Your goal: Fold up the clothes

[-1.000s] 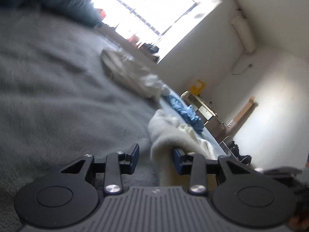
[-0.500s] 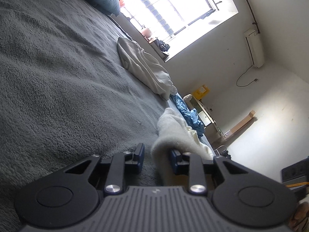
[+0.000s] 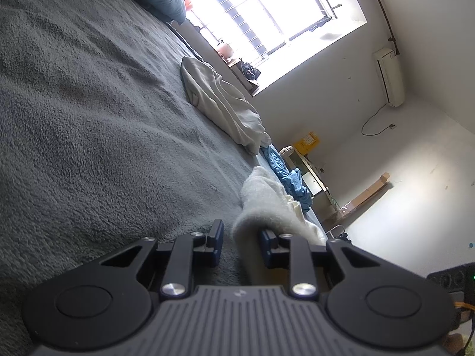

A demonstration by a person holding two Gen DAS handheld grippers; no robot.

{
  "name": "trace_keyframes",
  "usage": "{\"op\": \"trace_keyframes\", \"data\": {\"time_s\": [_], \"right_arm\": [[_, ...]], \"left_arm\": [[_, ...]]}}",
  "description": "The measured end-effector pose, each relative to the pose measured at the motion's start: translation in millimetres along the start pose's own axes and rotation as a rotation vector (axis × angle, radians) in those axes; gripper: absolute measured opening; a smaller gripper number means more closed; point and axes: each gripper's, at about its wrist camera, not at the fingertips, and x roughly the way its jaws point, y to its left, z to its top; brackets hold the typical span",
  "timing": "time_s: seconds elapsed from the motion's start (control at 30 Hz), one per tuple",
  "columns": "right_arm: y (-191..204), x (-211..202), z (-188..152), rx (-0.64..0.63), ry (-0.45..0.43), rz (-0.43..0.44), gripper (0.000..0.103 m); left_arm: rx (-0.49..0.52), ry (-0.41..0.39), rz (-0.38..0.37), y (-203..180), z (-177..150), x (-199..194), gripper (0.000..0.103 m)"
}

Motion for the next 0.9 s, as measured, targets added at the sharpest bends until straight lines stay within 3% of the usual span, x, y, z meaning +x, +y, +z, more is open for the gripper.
{"op": "trace_keyframes", "data": {"time_s": [0.27,0.5,0.6,0.7,0.8,0.9], "right_arm": [[-11.9,-13.8,-2.2,0.020,-0.040,-0.070,0.004],[-23.1,-10.2,-9.8,0.045,-0.023,-0.085,0.004],[-27.4,-0.8,-11.4,0.068,-0.010,-0.087,0.004],[-30.0,0.0,-12.1,0.079,-0.013,-0.079,0.004],[-29.6,-1.2,-12.5,0.081,-0.015,-0.078,0.005],[-28.9,-2.5,-12.8,0.083,-0.020,-0.080,0.005]], "left_arm": [[0.014,0.011,-0.008,-1.8,-0.3,-1.8,0.031],[-0.005,0.016,-0.026,-1.2,-0.1,-3.5,0.031],[-0.044,-0.022,-0.028,4.2,3.1,-11.6,0.029],[-0.067,-0.089,-0.030,8.4,6.3,-24.1,0.033],[-0.031,-0.113,-0.041,0.8,7.2,-27.1,0.038],[0.024,-0.085,-0.056,-9.6,5.6,-20.7,0.039]]}}
